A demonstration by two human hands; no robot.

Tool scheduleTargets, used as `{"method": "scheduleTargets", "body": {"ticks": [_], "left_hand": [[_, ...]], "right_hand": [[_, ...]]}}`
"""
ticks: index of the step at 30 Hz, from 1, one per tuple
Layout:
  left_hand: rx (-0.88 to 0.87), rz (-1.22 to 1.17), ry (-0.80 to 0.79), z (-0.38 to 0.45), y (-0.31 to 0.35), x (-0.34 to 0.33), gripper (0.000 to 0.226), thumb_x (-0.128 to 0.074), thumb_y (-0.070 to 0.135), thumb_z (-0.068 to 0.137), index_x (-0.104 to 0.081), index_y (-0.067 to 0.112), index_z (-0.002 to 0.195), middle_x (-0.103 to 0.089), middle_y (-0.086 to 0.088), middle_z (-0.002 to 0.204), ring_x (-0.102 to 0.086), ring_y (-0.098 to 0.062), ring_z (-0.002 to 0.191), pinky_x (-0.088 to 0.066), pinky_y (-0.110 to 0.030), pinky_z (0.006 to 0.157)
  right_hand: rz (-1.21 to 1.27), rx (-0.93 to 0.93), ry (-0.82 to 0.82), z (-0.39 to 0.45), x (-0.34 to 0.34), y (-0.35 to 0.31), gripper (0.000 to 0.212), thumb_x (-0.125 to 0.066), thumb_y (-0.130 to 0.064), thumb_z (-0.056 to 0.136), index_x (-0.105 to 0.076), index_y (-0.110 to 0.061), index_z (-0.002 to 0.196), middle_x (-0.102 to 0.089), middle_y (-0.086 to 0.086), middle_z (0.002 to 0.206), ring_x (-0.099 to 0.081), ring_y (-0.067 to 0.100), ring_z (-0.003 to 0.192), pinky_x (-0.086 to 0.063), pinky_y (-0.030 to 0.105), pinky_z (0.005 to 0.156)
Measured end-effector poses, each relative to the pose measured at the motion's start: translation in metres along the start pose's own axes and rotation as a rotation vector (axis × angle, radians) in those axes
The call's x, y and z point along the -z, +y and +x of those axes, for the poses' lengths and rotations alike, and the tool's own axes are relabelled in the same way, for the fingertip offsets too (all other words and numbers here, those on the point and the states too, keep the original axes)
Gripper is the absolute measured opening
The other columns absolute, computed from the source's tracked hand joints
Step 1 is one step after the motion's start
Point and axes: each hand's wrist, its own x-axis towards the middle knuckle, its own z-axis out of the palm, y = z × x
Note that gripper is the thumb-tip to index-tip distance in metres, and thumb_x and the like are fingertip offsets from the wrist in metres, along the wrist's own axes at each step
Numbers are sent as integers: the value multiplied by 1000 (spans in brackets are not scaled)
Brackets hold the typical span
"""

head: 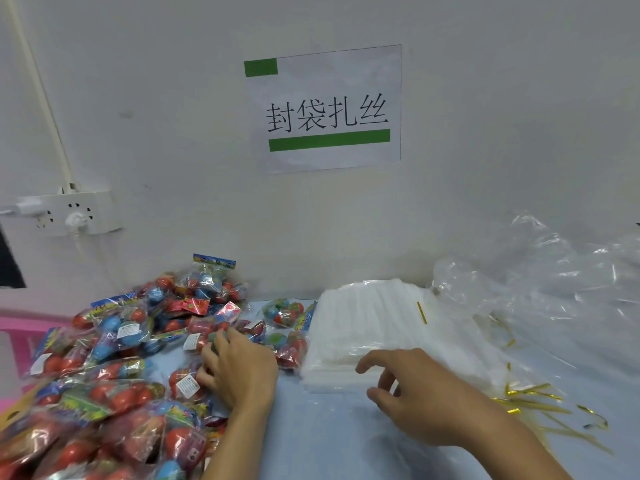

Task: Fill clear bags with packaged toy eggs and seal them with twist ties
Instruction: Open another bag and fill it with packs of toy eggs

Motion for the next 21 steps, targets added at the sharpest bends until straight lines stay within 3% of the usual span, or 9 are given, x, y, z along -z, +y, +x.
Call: {"method": "scheduleTargets", "body": {"ticks": [5, 9, 11, 16, 21], "left_hand": [[-164, -165, 273, 3, 6, 9, 27, -58, 18, 94, -63, 6, 118, -64, -10, 125, -47, -29, 125, -26, -47, 103], [-188, -4, 52, 6, 5, 8, 45, -57, 14, 92, -54, 18, 137, -48, -4, 147, -35, -23, 140, -18, -48, 112], [-127, 39, -44, 1, -1, 1, 47, -55, 9, 92, -54, 21, 137, -48, -2, 147, -33, -22, 140, -19, -47, 113], [-104, 40, 37, 0, -11, -3, 25, -58, 2, 90, -72, 19, 101, -68, -5, 103, -48, -26, 116, -28, -43, 98], [-142, -4, 101, -2, -8, -6, 25, -54, 0, 91, -66, 14, 107, -67, -9, 106, -47, -31, 115, -30, -45, 96]], "right_hand": [[22, -5, 3, 0, 1, 0, 27, -53, -37, 99, -54, -46, 124, -58, -16, 107, -51, -11, 89, -42, 17, 85], [28, -9, 3, -1, 0, -1, 27, -54, -39, 99, -54, -47, 124, -52, -15, 115, -55, -5, 92, -40, 17, 87], [28, -7, 9, -1, 0, -1, 28, -54, -38, 99, -54, -46, 125, -52, -14, 117, -52, -7, 89, -38, 16, 86], [28, -20, -12, -1, 0, -1, 29, -54, -39, 99, -55, -45, 128, -50, -13, 123, -51, -5, 90, -39, 17, 89], [24, -16, -10, -1, 0, -1, 29, -53, -39, 99, -54, -45, 127, -50, -12, 124, -49, -8, 87, -39, 17, 91]]}}
